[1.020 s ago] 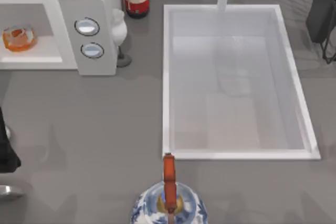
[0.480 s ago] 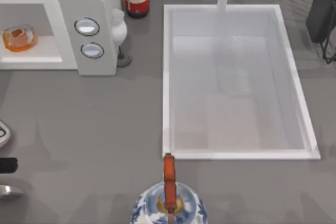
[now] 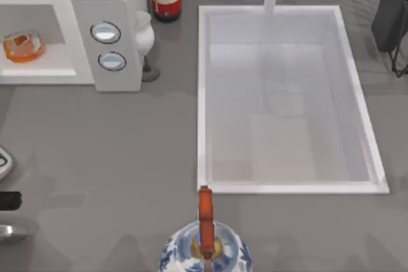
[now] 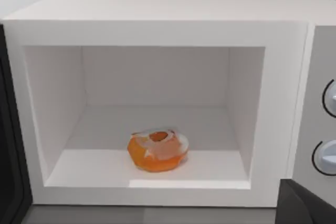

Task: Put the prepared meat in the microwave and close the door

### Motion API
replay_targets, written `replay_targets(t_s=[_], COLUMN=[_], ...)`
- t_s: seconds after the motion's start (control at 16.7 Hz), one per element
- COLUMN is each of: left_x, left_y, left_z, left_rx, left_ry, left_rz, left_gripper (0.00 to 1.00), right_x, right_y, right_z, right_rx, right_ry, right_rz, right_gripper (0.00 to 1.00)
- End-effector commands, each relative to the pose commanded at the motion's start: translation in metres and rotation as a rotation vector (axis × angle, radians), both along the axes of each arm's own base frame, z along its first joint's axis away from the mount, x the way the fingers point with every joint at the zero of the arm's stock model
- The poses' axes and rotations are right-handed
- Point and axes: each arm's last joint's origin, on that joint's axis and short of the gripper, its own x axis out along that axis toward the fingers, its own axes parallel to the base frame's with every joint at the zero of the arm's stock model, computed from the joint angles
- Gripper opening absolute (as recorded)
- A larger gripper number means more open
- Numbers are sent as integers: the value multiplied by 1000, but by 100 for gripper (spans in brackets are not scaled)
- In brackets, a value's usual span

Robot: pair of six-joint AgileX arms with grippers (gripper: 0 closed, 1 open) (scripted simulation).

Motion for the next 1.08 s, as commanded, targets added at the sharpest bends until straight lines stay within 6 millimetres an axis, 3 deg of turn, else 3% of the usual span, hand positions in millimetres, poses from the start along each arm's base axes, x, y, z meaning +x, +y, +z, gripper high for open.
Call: replay_targets(t_s=[1.08], left_x=[7], left_y=[20], left_z=[18], left_rx=[0], left_ry=[0], left_rz=[0], left_gripper=[0], right_x=[0], right_y=[0], right_z=[0], right_rx=[0], right_ry=[0], right_rz=[0], right_gripper=[100])
